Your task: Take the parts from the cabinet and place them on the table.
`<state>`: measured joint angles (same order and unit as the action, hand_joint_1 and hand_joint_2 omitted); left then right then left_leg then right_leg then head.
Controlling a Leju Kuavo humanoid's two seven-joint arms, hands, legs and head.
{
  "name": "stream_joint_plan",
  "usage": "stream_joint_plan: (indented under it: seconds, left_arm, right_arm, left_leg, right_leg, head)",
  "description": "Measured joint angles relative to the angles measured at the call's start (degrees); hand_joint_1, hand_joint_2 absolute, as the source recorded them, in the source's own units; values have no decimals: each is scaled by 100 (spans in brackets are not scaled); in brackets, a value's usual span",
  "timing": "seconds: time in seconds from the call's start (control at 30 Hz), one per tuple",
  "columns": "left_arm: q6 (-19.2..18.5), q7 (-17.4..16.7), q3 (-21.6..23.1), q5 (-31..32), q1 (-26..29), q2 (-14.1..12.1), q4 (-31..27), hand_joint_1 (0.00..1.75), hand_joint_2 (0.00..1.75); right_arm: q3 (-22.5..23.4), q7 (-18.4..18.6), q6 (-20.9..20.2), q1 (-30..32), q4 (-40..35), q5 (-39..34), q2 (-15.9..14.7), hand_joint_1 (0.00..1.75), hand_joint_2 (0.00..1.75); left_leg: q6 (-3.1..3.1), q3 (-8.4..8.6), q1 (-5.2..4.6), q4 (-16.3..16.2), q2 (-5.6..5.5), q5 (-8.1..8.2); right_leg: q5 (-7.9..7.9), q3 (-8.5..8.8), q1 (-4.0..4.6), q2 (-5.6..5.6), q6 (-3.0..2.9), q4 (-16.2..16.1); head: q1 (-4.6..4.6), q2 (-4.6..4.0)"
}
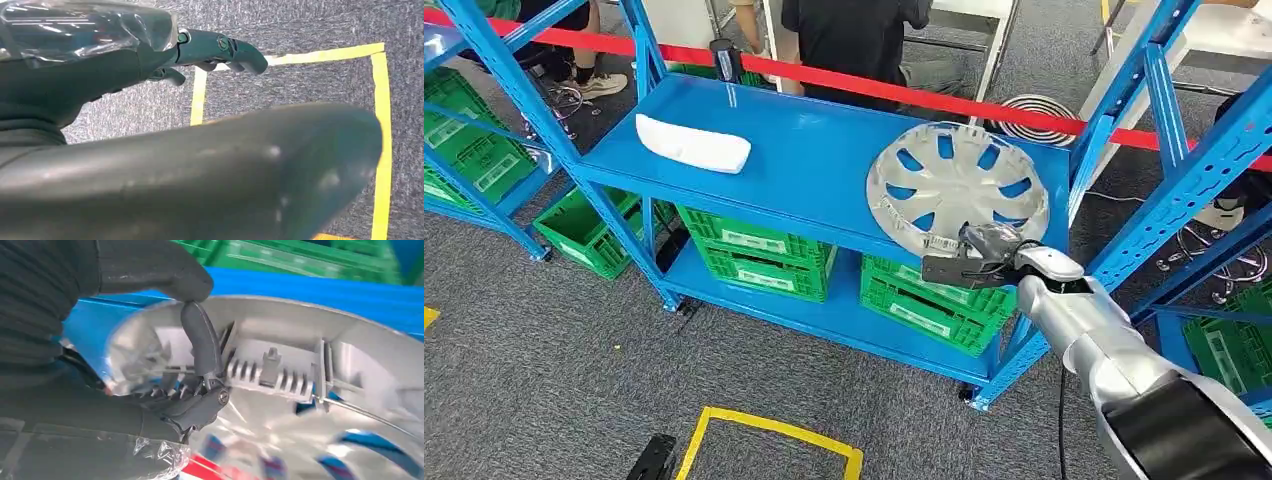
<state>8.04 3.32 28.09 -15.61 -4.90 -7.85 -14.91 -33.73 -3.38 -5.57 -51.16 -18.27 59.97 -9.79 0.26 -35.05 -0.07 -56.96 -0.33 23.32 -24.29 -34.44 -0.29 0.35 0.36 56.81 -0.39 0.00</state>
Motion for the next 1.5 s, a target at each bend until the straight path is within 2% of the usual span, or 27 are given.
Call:
stream_joint_plan:
  seconds: [0.03, 0.07, 0.13, 0.3, 0.63, 0.93, 0.97, 1.0, 1.13, 1.3, 1.5]
  left_arm:
    - [0, 11, 0, 0, 4, 0, 0, 0, 0]
    - [-2, 22, 0, -7, 9, 0, 0, 0, 0]
    - [-13, 52, -4, -18, 22, 0, 0, 0, 0]
    - [-70, 122, -9, -22, 36, 7, 2, 0, 0]
    - [-103, 144, -9, -9, 39, 18, 2, 0, 0]
    - [-164, 164, -9, -17, 63, 50, 2, 0, 0]
    - [-166, 164, -9, -17, 63, 55, 2, 0, 0]
    - [-168, 164, -9, -18, 64, 55, 2, 0, 0]
    - [-188, 170, -9, -15, 64, 57, 2, 0, 0]
    - [-203, 149, -7, 0, 63, 63, 2, 0, 0]
    - [-203, 142, -4, 2, 63, 68, 2, 0, 0]
  right_arm:
    - [2, -66, 22, 2, -2, -2, 22, 161, 175]
    - [4, -136, 50, 4, -5, -4, 46, 169, 175]
    - [2, -263, 101, 5, -11, 5, 101, 175, 175]
    - [-20, -619, 290, 14, -94, 26, 227, 175, 175]
    - [-77, -921, 516, 20, -203, 18, 311, 175, 175]
    - [-157, -999, 636, 81, -319, -52, 317, 175, 175]
    - [-166, -999, 638, 83, -319, -55, 315, 79, 175]
    - [-168, -999, 640, 85, -319, -61, 315, 0, 175]
    - [-168, -929, 654, 103, -321, -188, 300, 0, 175]
    - [-164, -654, 562, 123, -370, -326, 263, 0, 175]
    - [-164, -573, 507, 122, -402, -330, 241, 0, 175]
  left_leg:
    - [0, 0, 0, 0, 0, 0]
    - [0, 0, 0, 0, 0, 0]
    - [0, -1, 1, 0, 0, 0]
    - [0, -4, 1, 0, 0, 0]
    - [0, -15, 0, 0, -1, 0]
    - [0, -17, 0, 0, 0, 0]
    - [0, -17, 0, 0, 0, 0]
    - [0, -17, 0, 0, 0, 0]
    - [0, -17, 0, 0, 0, 0]
    - [0, -16, 0, 0, 1, 0]
    - [0, -16, 0, 0, 1, 0]
  right_leg:
    - [0, 0, 0, 0, 0, 0]
    - [0, -1, 0, 0, 0, 0]
    - [0, -1, 1, 0, 0, 0]
    - [0, -6, 1, 0, 0, 0]
    - [0, -14, 0, 1, 0, 0]
    - [0, -18, 0, 0, 0, 0]
    - [0, -19, 0, 0, 0, 0]
    - [0, -19, 0, 1, 0, 0]
    - [0, -19, 0, 1, 0, 0]
    - [0, -19, 0, 1, 0, 0]
    - [0, -19, 0, 1, 0, 0]
  head:
    - [2, 0]
    - [2, 0]
    - [2, 0]
    - [2, 0]
    - [2, 0]
    - [2, 0]
    - [2, 0]
    - [0, 0]
    - [2, 0]
    - [2, 0]
    - [0, 0]
